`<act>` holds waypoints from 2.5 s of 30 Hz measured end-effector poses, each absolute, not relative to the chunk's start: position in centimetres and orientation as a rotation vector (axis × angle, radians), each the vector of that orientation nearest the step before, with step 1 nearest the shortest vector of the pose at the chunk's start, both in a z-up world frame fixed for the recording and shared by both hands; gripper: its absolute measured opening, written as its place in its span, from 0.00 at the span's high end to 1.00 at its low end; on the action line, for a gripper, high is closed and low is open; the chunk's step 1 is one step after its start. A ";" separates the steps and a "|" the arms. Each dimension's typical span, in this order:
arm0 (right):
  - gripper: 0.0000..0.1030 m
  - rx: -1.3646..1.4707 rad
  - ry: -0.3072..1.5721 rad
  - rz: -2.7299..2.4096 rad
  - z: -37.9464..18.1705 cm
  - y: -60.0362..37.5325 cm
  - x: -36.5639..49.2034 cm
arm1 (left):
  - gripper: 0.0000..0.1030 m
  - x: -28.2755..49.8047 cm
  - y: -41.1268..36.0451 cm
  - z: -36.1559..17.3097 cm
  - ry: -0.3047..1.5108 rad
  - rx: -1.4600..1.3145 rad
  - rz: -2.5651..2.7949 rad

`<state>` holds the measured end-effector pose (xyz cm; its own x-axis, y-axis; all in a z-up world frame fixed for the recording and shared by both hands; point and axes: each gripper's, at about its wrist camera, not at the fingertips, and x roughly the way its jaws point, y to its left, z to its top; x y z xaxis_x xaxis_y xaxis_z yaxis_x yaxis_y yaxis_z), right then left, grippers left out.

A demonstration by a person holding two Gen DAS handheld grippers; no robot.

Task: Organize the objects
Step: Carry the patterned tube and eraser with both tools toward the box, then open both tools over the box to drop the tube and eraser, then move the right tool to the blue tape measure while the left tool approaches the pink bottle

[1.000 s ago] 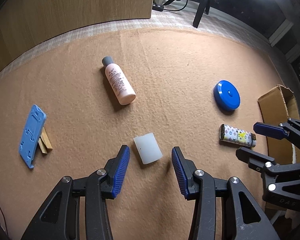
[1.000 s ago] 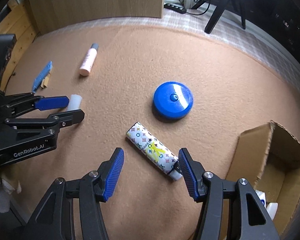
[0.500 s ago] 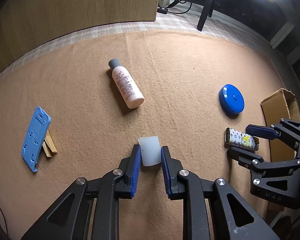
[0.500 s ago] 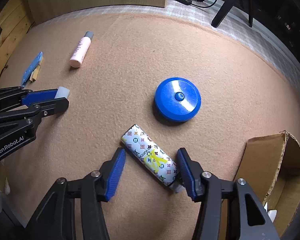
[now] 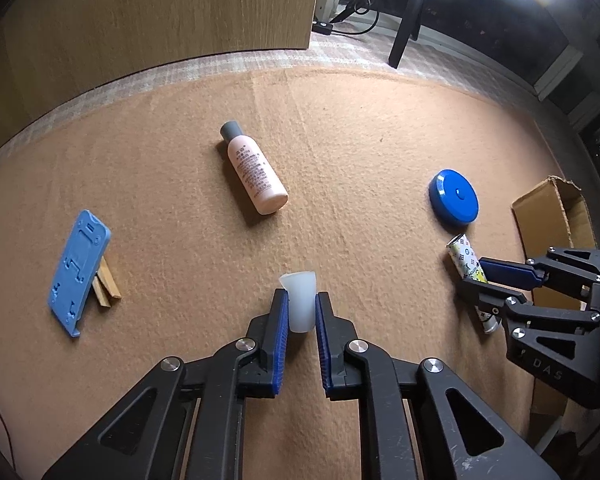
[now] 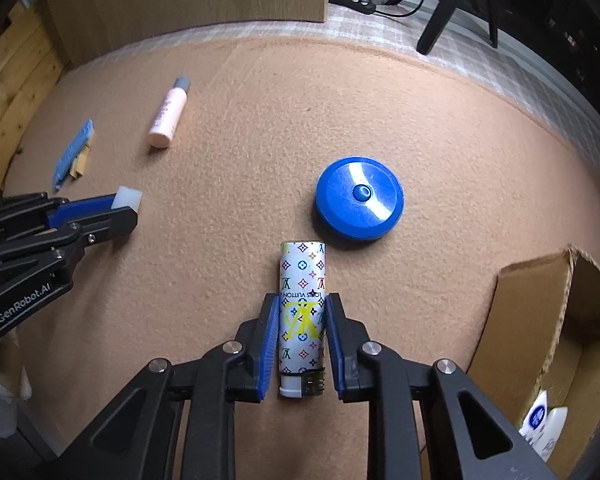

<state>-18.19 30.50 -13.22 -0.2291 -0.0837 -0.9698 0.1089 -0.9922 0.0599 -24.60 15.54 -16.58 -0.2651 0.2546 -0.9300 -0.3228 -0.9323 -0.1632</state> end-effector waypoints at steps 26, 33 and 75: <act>0.80 1.629 -0.228 -2.724 -3.4 40.4 -6.6 | 0.87 -18.1 27.7 -7.1 0.176 -1.306 2.103; 0.80 1.696 -0.291 -2.785 -4.3 44.6 -2.9 | 0.87 -16.8 34.0 -6.5 0.215 -1.266 2.037; 0.52 1.643 -0.326 -2.753 -4.7 42.6 -3.2 | 0.46 -17.9 31.1 -7.5 0.206 -1.334 2.105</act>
<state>-3.19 42.59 -4.74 -0.4777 -0.0343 -0.8779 -0.1716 -0.9763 0.1315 -17.85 31.14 -7.48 -0.2884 0.4242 -0.8584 -0.5827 -0.7892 -0.1942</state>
